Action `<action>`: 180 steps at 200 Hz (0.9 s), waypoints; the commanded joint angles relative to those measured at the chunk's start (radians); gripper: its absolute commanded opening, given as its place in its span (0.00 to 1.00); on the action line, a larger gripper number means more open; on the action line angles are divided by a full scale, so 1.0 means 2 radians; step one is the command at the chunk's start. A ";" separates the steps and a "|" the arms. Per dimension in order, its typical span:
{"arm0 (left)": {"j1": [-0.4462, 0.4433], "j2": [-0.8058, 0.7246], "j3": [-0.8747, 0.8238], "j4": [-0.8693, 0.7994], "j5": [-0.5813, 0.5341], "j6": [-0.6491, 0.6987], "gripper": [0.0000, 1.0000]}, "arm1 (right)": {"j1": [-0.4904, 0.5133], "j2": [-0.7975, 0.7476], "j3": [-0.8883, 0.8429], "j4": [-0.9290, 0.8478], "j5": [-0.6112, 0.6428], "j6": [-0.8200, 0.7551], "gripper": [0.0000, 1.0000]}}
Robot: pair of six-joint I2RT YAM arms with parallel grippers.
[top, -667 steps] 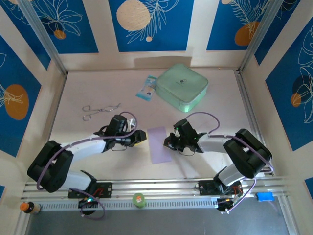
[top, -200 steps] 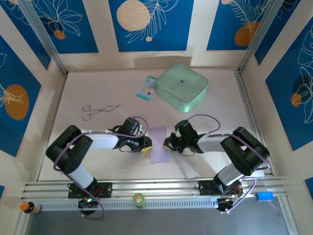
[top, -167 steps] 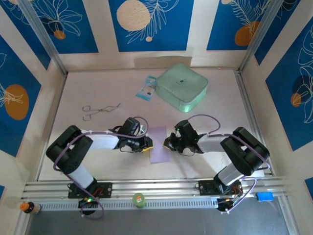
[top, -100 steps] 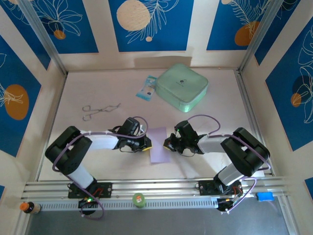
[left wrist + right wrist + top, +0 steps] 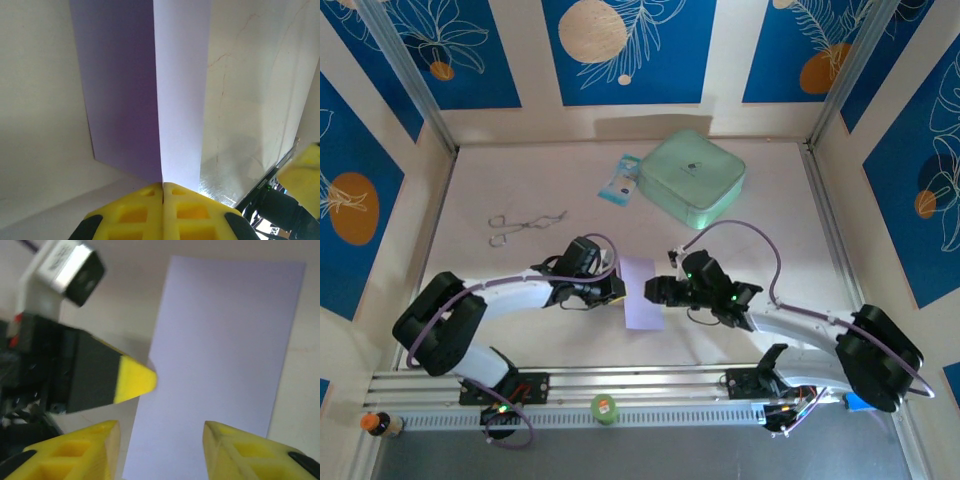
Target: Fold a paper plane with a square sheet of paper (pick it up from the middle)
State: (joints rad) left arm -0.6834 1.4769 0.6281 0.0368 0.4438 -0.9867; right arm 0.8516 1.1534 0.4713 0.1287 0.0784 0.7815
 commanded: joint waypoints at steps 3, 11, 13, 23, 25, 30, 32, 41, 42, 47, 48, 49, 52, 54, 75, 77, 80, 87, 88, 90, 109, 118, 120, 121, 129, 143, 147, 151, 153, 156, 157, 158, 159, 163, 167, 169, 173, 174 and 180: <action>0.006 -0.012 0.004 -0.017 0.002 0.004 0.00 | 0.069 -0.002 -0.012 0.024 0.091 -0.174 0.50; 0.006 -0.012 0.004 -0.017 0.002 0.004 0.00 | 0.096 0.006 -0.010 0.030 0.112 -0.224 0.50; 0.006 -0.012 0.004 -0.016 0.003 0.003 0.00 | 0.102 0.009 -0.009 0.030 0.117 -0.235 0.50; 0.007 -0.013 0.004 -0.016 0.004 0.002 0.00 | 0.137 0.024 -0.005 0.035 0.146 -0.291 0.50; 0.007 -0.013 0.004 -0.016 0.004 0.001 0.00 | 0.144 0.027 -0.004 0.038 0.155 -0.296 0.50; 0.007 -0.014 0.003 -0.016 0.004 0.000 0.00 | 0.160 0.036 -0.003 0.045 0.171 -0.314 0.50; 0.007 -0.014 0.003 -0.016 0.004 0.000 0.00 | 0.165 0.040 -0.003 0.049 0.177 -0.324 0.50; 0.007 -0.015 0.002 -0.016 0.002 0.000 0.00 | 0.182 0.056 -0.001 0.061 0.197 -0.348 0.50; 0.007 -0.016 0.001 -0.016 0.002 -0.001 0.00 | 0.184 0.057 0.000 0.062 0.198 -0.350 0.50; 0.007 -0.017 0.001 -0.015 0.001 -0.001 0.00 | 0.192 0.066 0.001 0.068 0.208 -0.359 0.50; 0.007 -0.017 0.001 -0.015 0.001 -0.001 0.00 | 0.194 0.068 0.001 0.069 0.209 -0.360 0.50; 0.007 -0.017 0.000 -0.015 0.001 -0.001 0.00 | 0.195 0.070 0.001 0.071 0.211 -0.361 0.50; 0.007 -0.018 0.001 -0.015 0.000 -0.002 0.00 | 0.199 0.074 0.002 0.074 0.216 -0.366 0.50; 0.007 -0.019 0.001 -0.015 0.000 -0.002 0.00 | 0.202 0.078 0.003 0.076 0.219 -0.369 0.51; 0.008 -0.021 -0.001 -0.016 -0.001 -0.003 0.00 | 0.236 0.116 0.006 0.099 0.264 -0.406 0.51; 0.008 -0.021 -0.001 -0.016 -0.001 -0.003 0.00 | 0.239 0.119 0.006 0.101 0.269 -0.408 0.51; 0.008 -0.021 -0.001 -0.016 -0.002 -0.003 0.00 | 0.243 0.123 0.006 0.105 0.277 -0.411 0.51; 0.008 -0.021 0.000 -0.016 -0.001 -0.003 0.00 | 0.250 0.132 0.006 0.111 0.289 -0.418 0.52; 0.008 -0.021 -0.001 -0.016 -0.001 -0.003 0.00 | 0.251 0.133 0.006 0.112 0.290 -0.419 0.52; 0.007 -0.021 -0.001 -0.016 -0.001 -0.003 0.00 | 0.253 0.136 0.007 0.112 0.291 -0.420 0.52; 0.008 -0.021 0.000 -0.018 -0.001 -0.003 0.00 | 0.267 0.159 0.011 0.126 0.327 -0.426 0.52; 0.007 -0.022 0.000 -0.018 -0.001 -0.003 0.00 | 0.272 0.169 0.013 0.133 0.340 -0.432 0.52; 0.007 -0.022 0.000 -0.018 -0.001 -0.003 0.00 | 0.273 0.171 0.013 0.135 0.344 -0.432 0.52; 0.007 -0.022 0.000 -0.018 -0.002 -0.002 0.00 | 0.274 0.172 0.014 0.136 0.347 -0.432 0.52; 0.007 -0.022 0.000 -0.018 -0.002 -0.003 0.00 | 0.277 0.180 0.016 0.140 0.364 -0.434 0.52; 0.008 -0.022 -0.001 -0.018 -0.003 -0.003 0.00 | 0.282 0.189 0.015 0.150 0.388 -0.437 0.52; 0.008 -0.023 -0.001 -0.018 -0.003 -0.004 0.00 | 0.282 0.192 0.015 0.152 0.394 -0.437 0.52; 0.007 -0.023 -0.002 -0.019 -0.003 -0.004 0.00 | 0.283 0.194 0.016 0.152 0.401 -0.435 0.52; 0.007 -0.024 -0.002 -0.018 -0.003 -0.004 0.00 | 0.283 0.194 0.016 0.152 0.404 -0.434 0.52; 0.008 -0.024 -0.002 -0.019 -0.004 -0.004 0.00 | 0.283 0.194 0.016 0.153 0.407 -0.433 0.52; 0.008 -0.024 -0.002 -0.019 -0.003 -0.004 0.00 | 0.283 0.194 0.016 0.153 0.407 -0.432 0.52; 0.007 -0.024 -0.002 -0.019 -0.003 -0.004 0.00 | 0.283 0.194 0.015 0.153 0.408 -0.432 0.52; 0.007 -0.024 -0.002 -0.019 -0.004 -0.005 0.00 | 0.284 0.194 0.016 0.153 0.408 -0.432 0.52; 0.007 -0.024 -0.002 -0.018 -0.005 -0.005 0.00 | 0.284 0.194 0.015 0.154 0.409 -0.432 0.51; 0.008 -0.025 -0.002 -0.019 -0.004 -0.005 0.00 | 0.284 0.193 0.015 0.156 0.412 -0.431 0.51; 0.007 -0.024 -0.002 -0.020 -0.004 -0.005 0.00 | 0.284 0.193 0.014 0.157 0.414 -0.431 0.50; 0.008 -0.024 -0.002 -0.020 -0.004 -0.004 0.00 | 0.284 0.192 0.014 0.158 0.417 -0.428 0.50; 0.007 -0.024 -0.002 -0.020 -0.004 -0.004 0.00 | 0.284 0.192 0.014 0.158 0.417 -0.428 0.50; 0.008 -0.024 -0.001 -0.020 -0.005 -0.005 0.00 | 0.285 0.190 0.013 0.160 0.416 -0.427 0.48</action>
State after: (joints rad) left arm -0.6762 1.4536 0.6281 0.0174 0.4435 -0.9901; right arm 1.4120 1.5375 0.4759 0.3840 0.8211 -0.0685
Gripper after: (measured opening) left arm 0.064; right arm 0.502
